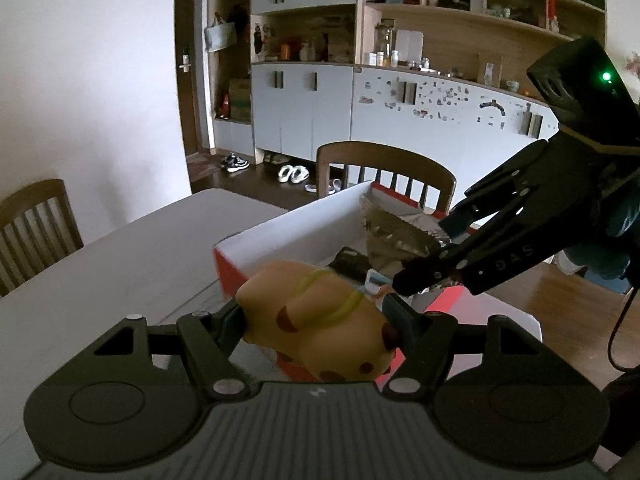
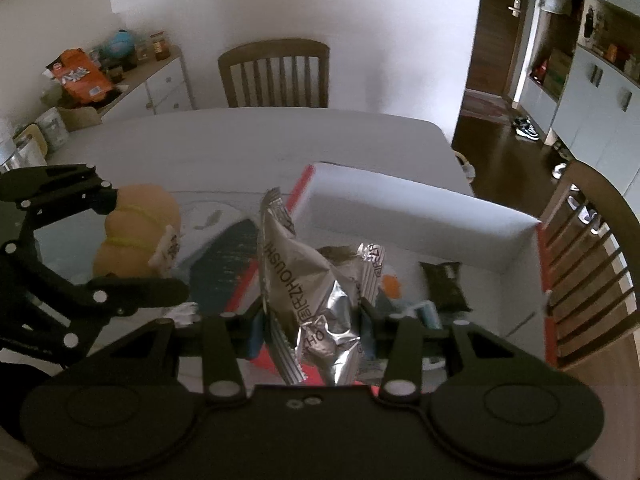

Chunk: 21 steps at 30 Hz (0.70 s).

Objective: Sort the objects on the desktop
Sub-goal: 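Carry the silver foil bag and yellow plush toy over the red shoebox with both tools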

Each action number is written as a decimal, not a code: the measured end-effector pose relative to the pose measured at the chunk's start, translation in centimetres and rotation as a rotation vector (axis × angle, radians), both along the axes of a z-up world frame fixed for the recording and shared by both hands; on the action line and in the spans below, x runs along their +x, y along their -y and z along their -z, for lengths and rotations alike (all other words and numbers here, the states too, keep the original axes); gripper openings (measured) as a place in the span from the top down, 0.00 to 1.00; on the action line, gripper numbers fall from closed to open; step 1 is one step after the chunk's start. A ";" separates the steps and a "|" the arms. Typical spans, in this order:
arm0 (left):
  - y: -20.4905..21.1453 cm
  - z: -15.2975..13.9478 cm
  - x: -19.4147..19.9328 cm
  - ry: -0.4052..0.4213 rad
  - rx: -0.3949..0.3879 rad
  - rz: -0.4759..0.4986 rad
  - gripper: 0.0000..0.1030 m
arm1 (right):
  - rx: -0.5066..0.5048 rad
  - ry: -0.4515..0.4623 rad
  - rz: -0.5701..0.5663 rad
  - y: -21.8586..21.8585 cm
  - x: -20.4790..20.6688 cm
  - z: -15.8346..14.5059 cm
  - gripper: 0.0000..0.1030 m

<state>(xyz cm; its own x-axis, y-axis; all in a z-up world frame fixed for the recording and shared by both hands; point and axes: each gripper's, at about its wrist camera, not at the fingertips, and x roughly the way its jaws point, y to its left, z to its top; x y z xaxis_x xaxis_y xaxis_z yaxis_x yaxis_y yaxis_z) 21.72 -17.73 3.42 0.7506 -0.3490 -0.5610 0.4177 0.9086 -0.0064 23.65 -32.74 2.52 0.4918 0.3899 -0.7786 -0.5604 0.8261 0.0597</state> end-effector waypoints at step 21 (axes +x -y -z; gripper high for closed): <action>7.8 4.2 9.0 -0.182 0.029 0.010 0.30 | -0.037 -0.046 0.024 7.5 6.3 3.8 0.57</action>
<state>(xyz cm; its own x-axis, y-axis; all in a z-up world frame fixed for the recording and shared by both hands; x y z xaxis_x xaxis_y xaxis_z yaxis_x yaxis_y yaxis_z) 30.75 -25.56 -0.79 0.6326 -0.3376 -0.6970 0.4206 0.9055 -0.0569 29.99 -40.24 -1.25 0.4642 0.3490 -0.8140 -0.5375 0.8415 0.0543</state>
